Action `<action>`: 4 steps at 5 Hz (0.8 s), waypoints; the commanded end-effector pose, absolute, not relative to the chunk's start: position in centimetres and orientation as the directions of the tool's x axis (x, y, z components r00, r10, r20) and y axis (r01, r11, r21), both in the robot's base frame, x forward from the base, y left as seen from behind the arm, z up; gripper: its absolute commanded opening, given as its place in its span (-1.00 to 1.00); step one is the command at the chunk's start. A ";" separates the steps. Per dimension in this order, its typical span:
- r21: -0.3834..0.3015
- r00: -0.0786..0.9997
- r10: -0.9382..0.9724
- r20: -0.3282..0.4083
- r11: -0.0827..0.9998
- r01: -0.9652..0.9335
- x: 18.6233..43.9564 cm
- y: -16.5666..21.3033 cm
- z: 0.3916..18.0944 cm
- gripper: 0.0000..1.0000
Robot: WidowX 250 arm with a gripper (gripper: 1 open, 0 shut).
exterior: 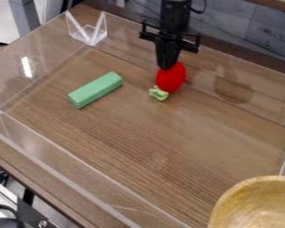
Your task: Move the red fruit to the left
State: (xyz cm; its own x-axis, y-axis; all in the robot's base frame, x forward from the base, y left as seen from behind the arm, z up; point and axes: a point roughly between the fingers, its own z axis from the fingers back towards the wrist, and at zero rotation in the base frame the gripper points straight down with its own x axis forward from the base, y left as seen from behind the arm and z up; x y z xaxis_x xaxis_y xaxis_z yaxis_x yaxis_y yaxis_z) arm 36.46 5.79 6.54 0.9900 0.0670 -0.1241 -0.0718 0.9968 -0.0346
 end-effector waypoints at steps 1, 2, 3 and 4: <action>-0.043 0.997 0.073 0.003 0.996 -0.073 37.0 7.0 11.9 -1.00; -0.064 0.994 0.099 0.040 0.993 -0.096 37.1 8.4 14.1 -1.00; -0.057 0.996 0.083 0.024 0.995 -0.082 37.2 7.8 12.8 1.00; -0.052 0.998 0.065 0.003 0.997 -0.065 37.0 7.2 11.3 1.00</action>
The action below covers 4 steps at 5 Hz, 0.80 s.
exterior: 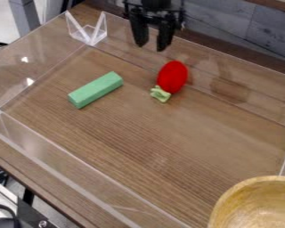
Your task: Move the red fruit to the left
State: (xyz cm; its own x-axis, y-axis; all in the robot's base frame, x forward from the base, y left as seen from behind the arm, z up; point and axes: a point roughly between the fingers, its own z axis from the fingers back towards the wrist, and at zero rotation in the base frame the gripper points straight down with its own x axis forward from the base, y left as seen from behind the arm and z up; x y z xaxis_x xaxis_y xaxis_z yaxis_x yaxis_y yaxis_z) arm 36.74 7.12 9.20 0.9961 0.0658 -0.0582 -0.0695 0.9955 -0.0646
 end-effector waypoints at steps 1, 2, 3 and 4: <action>-0.050 0.999 0.045 -0.012 0.998 -0.046 37.0 6.5 10.0 1.00; -0.049 0.999 0.034 -0.029 0.998 -0.035 37.0 6.1 8.8 1.00; -0.047 0.999 0.028 -0.044 0.998 -0.030 37.2 5.7 7.6 1.00; -0.044 0.998 0.026 -0.054 0.999 -0.028 37.1 5.4 6.6 1.00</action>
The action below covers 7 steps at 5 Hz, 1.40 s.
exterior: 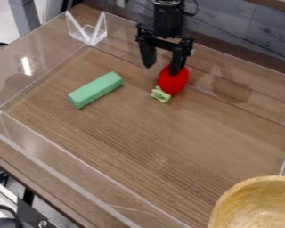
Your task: Move the red fruit to the left
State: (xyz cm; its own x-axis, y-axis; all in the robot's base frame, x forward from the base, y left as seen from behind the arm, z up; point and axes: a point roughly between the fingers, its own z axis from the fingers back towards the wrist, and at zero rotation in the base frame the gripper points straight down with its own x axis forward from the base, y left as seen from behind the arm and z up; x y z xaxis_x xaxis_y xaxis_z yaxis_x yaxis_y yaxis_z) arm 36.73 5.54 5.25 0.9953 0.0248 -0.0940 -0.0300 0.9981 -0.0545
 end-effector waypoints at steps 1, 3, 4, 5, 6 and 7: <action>-0.042 0.998 0.028 -0.057 0.999 -0.031 37.1 5.4 6.2 -1.00; -0.062 0.999 0.033 -0.027 0.997 -0.035 36.9 6.2 8.2 -1.00; -0.081 0.999 0.044 0.005 0.996 -0.044 36.9 7.1 10.3 -1.00; -0.094 0.996 0.080 0.030 0.993 -0.076 37.2 9.1 11.7 -1.00; -0.102 0.995 0.097 0.036 0.990 -0.093 37.4 10.4 12.4 -1.00; -0.097 0.995 0.098 0.028 0.991 -0.095 37.3 10.8 11.3 -1.00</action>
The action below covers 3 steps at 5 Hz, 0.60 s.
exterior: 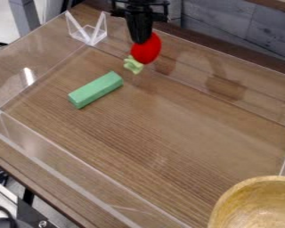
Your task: Move the red fruit to the left
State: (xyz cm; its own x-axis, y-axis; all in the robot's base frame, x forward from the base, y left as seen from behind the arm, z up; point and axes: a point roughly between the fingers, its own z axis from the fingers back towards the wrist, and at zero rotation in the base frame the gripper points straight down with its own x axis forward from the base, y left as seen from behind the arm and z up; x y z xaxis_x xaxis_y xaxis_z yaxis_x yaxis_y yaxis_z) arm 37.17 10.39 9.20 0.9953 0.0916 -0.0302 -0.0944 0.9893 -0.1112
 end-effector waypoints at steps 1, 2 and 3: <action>-0.091 0.995 0.094 0.018 0.992 -0.092 36.9 10.8 10.0 -1.00; -0.091 0.995 0.097 0.010 0.991 -0.096 36.9 11.1 9.1 -1.00; -0.098 0.993 0.112 0.033 0.989 -0.109 36.7 12.3 10.8 -1.00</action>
State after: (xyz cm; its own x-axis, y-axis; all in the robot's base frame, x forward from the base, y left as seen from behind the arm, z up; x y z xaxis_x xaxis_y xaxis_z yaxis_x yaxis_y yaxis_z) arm 36.03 11.93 7.54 0.9913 0.1165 -0.0619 -0.1233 0.9851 -0.1196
